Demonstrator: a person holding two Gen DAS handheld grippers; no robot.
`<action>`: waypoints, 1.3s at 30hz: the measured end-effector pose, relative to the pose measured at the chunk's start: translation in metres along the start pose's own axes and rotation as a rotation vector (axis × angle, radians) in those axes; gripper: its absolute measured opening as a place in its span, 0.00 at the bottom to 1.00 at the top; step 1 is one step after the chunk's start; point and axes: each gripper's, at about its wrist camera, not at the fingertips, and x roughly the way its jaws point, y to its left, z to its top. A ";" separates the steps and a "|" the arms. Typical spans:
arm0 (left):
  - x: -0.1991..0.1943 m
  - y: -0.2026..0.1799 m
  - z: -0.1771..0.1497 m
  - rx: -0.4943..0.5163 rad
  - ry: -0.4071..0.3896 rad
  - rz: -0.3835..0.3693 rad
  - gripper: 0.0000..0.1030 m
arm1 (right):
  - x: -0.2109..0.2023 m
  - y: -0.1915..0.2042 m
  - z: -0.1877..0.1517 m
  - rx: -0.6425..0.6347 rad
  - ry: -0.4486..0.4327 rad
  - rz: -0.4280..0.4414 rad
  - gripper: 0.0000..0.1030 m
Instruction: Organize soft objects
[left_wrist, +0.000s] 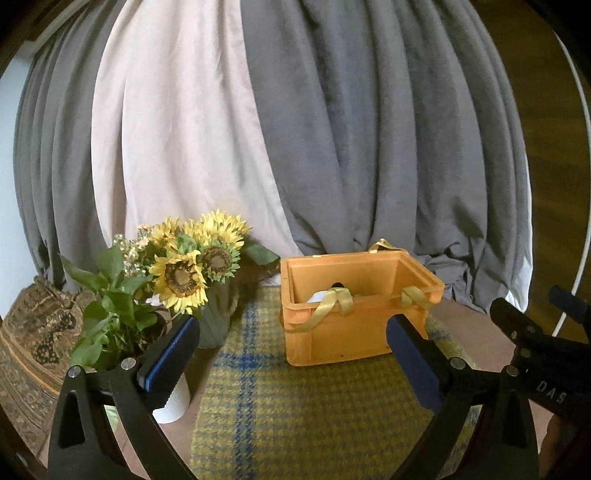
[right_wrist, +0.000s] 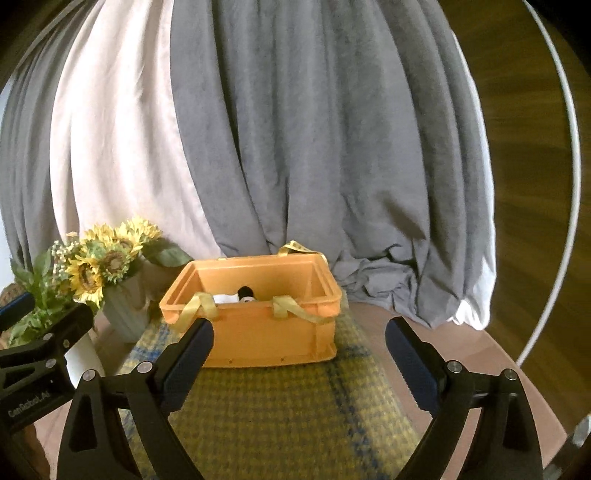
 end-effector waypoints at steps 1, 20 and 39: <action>-0.004 0.000 -0.001 0.003 -0.001 0.000 1.00 | -0.005 0.000 -0.002 0.004 -0.006 -0.007 0.97; -0.106 -0.018 -0.029 -0.033 -0.028 0.027 1.00 | -0.094 -0.025 -0.021 -0.011 -0.030 0.040 0.98; -0.190 -0.034 -0.065 -0.033 -0.033 0.025 1.00 | -0.183 -0.047 -0.056 -0.018 -0.042 0.059 0.98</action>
